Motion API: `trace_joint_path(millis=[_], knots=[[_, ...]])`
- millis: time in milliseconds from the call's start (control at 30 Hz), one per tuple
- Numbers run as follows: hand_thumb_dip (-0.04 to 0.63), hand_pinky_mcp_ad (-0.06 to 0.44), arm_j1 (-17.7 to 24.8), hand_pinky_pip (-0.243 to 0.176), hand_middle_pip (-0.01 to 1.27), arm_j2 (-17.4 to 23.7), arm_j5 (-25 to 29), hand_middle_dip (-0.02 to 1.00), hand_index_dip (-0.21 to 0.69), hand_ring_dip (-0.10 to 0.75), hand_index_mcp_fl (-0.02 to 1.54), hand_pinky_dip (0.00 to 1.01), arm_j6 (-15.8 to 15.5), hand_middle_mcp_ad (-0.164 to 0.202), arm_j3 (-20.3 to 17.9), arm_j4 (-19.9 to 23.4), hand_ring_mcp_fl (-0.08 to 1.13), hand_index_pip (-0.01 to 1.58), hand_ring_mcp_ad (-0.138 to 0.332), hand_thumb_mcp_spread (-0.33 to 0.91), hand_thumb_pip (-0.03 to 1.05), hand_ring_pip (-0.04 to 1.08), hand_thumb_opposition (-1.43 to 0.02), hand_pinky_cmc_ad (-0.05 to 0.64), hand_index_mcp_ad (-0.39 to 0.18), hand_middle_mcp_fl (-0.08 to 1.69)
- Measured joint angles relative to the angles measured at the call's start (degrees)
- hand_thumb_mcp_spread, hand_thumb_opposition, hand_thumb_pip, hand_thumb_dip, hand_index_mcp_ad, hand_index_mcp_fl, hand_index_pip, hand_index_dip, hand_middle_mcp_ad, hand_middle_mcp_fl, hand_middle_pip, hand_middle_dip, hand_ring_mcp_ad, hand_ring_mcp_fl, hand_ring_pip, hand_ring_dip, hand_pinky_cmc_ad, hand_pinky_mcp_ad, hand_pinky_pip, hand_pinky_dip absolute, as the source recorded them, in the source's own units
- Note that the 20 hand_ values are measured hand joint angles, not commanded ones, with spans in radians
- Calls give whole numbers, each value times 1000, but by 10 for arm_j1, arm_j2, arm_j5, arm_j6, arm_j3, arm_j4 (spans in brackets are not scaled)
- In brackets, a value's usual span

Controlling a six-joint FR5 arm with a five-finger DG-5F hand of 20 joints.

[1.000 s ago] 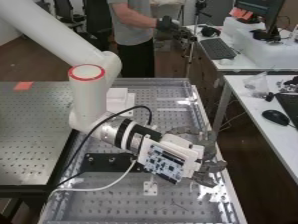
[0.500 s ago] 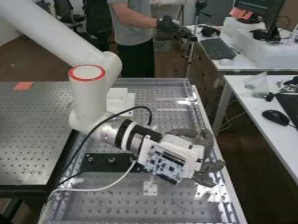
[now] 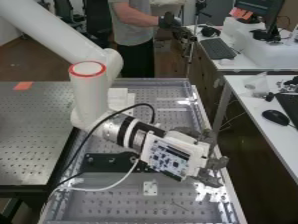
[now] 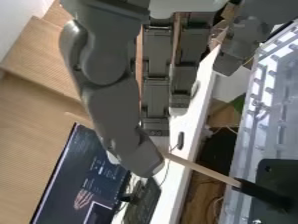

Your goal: Grab the chopstick and place it in the clear container

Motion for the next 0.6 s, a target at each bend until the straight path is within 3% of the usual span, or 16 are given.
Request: trace_joint_path(millis=[600], knots=[[314,248,8,-2,236,25,-5,703,361,468,1223,154,-47,-54,9,2,621,487,-24,878,449,122,-1080,454,-101,1279]])
